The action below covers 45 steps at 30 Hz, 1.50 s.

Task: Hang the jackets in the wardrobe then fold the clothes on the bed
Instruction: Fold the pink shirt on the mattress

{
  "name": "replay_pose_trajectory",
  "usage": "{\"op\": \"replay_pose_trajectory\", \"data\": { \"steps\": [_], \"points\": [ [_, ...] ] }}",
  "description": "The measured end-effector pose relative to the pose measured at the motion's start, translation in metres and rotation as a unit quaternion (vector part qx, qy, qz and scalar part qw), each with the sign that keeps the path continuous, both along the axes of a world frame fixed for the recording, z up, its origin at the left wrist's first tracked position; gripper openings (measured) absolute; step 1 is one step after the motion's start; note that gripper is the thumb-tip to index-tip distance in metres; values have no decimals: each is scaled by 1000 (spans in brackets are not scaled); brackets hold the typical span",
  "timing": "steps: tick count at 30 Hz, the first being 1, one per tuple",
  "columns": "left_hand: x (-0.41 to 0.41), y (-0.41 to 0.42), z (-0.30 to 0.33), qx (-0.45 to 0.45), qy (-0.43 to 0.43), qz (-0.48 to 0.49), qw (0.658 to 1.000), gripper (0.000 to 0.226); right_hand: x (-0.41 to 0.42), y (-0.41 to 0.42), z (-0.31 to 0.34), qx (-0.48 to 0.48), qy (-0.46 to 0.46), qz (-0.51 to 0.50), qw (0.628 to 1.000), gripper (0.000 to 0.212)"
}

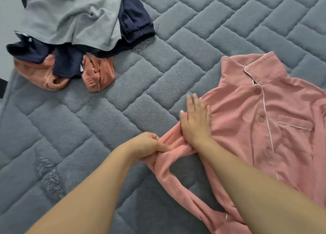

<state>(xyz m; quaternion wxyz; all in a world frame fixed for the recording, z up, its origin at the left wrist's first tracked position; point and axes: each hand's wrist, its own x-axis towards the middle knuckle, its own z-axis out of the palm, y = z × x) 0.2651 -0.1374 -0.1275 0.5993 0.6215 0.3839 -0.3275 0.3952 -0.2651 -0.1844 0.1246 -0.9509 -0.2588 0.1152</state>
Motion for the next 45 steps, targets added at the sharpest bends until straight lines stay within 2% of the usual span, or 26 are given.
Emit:
{"op": "replay_pose_trajectory", "data": {
  "steps": [3, 5, 7, 9, 11, 13, 16, 18, 20, 21, 23, 26, 28, 31, 35, 37, 39, 41, 43, 45],
  "points": [
    [-22, 8, 7, -89, 29, -48, 994, 14, -9, 7, -18, -49, -38, -10, 998, 63],
    [-35, 23, 10, -129, 51, -53, 989, 10, -4, 9, -28, -49, -69, -17, 996, 65],
    [-51, 42, 16, -144, 67, -70, 985, 13, -6, 11, -36, -39, -86, -17, 995, 65],
    [-67, 58, 19, -143, 47, -68, 986, 15, -8, 11, -38, -36, -98, -14, 994, 65],
    [-83, 70, 20, -117, -28, 31, 992, 35, -9, 11, -37, -35, -99, -13, 994, 66],
    [-95, 75, 22, -76, -99, 149, 981, 50, -8, 11, -35, -28, -94, -20, 995, 66],
    [-107, 74, 28, -3, -157, 192, 969, 44, -14, 13, -29, 9, -134, 18, 991, 56],
    [-116, 75, 31, 26, -170, 177, 969, 37, -18, 14, -18, 108, -166, 143, 970, 44],
    [-127, 78, 34, 50, -157, 116, 979, 45, -21, 19, 4, 182, -131, 295, 929, 44],
    [-132, 80, 36, 63, -132, 58, 988, 43, -25, 24, 16, 166, -85, 361, 914, 46],
    [-140, 81, 41, 58, -64, -73, 994, 45, -39, 37, 34, 39, 23, 437, 898, 52],
    [-150, 82, 56, 9, -34, -159, 987, 47, -63, 53, 52, -194, 152, 449, 859, 67],
    [-156, 85, 67, 40, -18, -194, 980, 44, -74, 61, 64, -218, 197, 453, 841, 73],
    [-166, 98, 77, 142, 48, -289, 945, 29, -81, 75, 86, -152, 180, 464, 854, 68],
    [-183, 117, 91, 255, 134, -380, 879, 32, -78, 90, 102, -124, 62, 486, 863, 55],
    [-195, 128, 97, 267, 144, -368, 879, 36, -69, 93, 105, -105, 11, 457, 883, 50],
    [-208, 139, 104, 255, 146, -342, 893, 36, -61, 93, 102, -88, -14, 420, 903, 48],
    [-222, 147, 107, 239, 128, -291, 917, 26, -60, 93, 92, -89, -18, 399, 912, 46],
    [-237, 149, 106, 189, 76, -137, 969, 20, -68, 94, 73, -118, 3, 407, 906, 38],
    [-252, 149, 101, 143, 25, 37, 989, 16, -84, 98, 53, -159, 45, 420, 892, 31]
  ]
}}
